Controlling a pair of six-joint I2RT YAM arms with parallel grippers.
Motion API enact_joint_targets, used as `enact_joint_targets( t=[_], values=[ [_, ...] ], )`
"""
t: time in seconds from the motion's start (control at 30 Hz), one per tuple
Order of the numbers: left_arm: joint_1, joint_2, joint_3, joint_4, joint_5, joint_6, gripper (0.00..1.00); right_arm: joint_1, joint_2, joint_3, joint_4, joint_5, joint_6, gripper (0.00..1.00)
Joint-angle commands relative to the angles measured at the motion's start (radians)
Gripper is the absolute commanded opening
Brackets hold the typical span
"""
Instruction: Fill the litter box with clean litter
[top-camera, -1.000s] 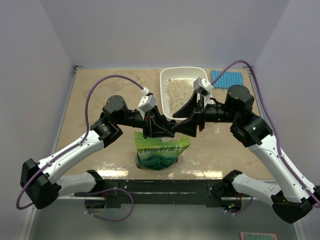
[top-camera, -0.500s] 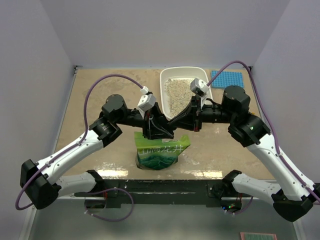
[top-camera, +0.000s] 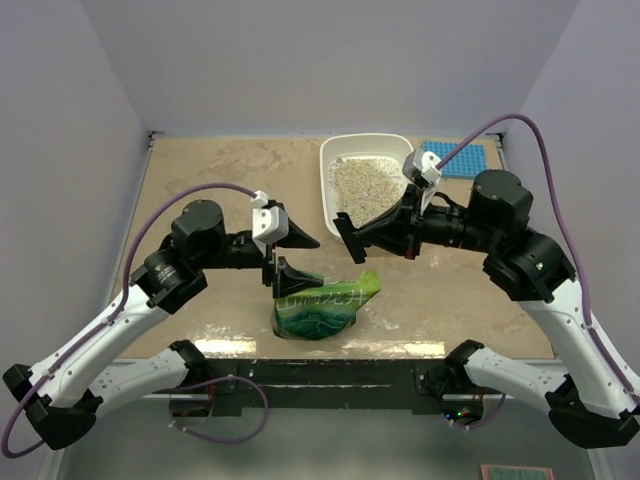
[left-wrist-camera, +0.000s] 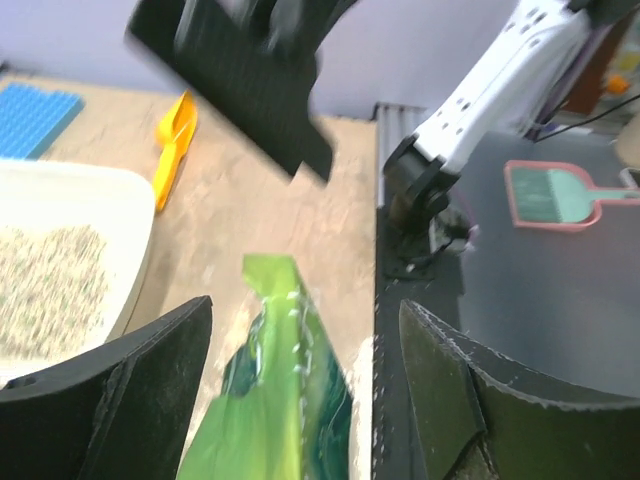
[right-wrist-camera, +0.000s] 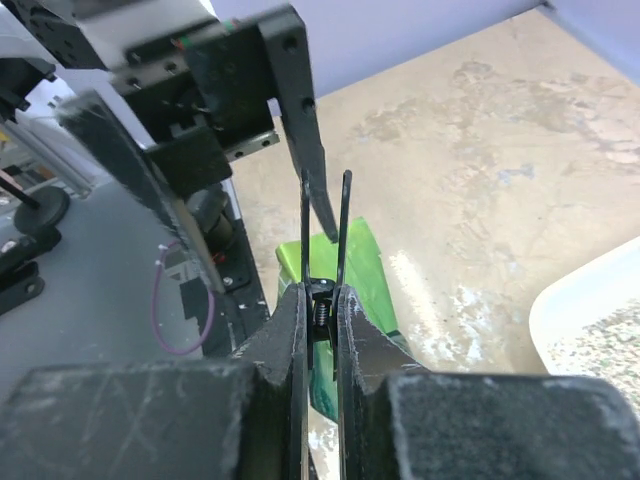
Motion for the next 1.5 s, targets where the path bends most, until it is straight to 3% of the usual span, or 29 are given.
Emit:
enact_joint_targets(
  t=[0.0,0.07,0.2,0.5,0.7,0.73,0.93,0.97,1.17,1.47],
  values=[
    [-0.003,-0.001,-0.042,-0.202,-0.147,0.145,0.8,-0.001,-0.002,0.076,-0.121,0.055,-0.103,0.0],
    [-0.003,0.003,-0.072,-0.21,-0.155,0.156,0.82,-0.001,-0.008,0.064,-0.124,0.038,-0.116,0.0],
    [-0.003,0.017,-0.148,-0.195,-0.148,0.167,0.95,-0.001,-0.025,0.033,-0.126,0.019,-0.116,0.0],
    [-0.002,0.038,-0.202,-0.199,-0.182,0.179,0.95,-0.001,-0.031,-0.019,-0.145,0.024,-0.113,0.0],
    [-0.003,0.051,-0.207,-0.254,-0.213,0.211,0.89,-0.001,-0.018,-0.058,-0.13,0.01,-0.114,0.0],
    [-0.003,0.051,-0.211,-0.257,-0.214,0.216,0.87,-0.001,-0.01,-0.061,-0.127,0.005,-0.114,0.0],
    [-0.003,0.057,-0.23,-0.296,-0.228,0.254,0.53,-0.001,0.008,-0.1,-0.1,-0.042,-0.116,0.0],
    [-0.003,0.057,-0.236,-0.294,-0.243,0.251,0.41,-0.001,0.011,-0.105,-0.096,-0.048,-0.116,0.0],
    [-0.002,0.058,-0.244,-0.287,-0.335,0.241,0.0,0.002,0.012,-0.176,-0.066,-0.099,-0.171,0.0],
    [-0.002,0.023,-0.247,-0.265,-0.32,0.25,0.0,0.013,-0.025,-0.308,0.15,-0.192,-0.26,0.0]
  ],
)
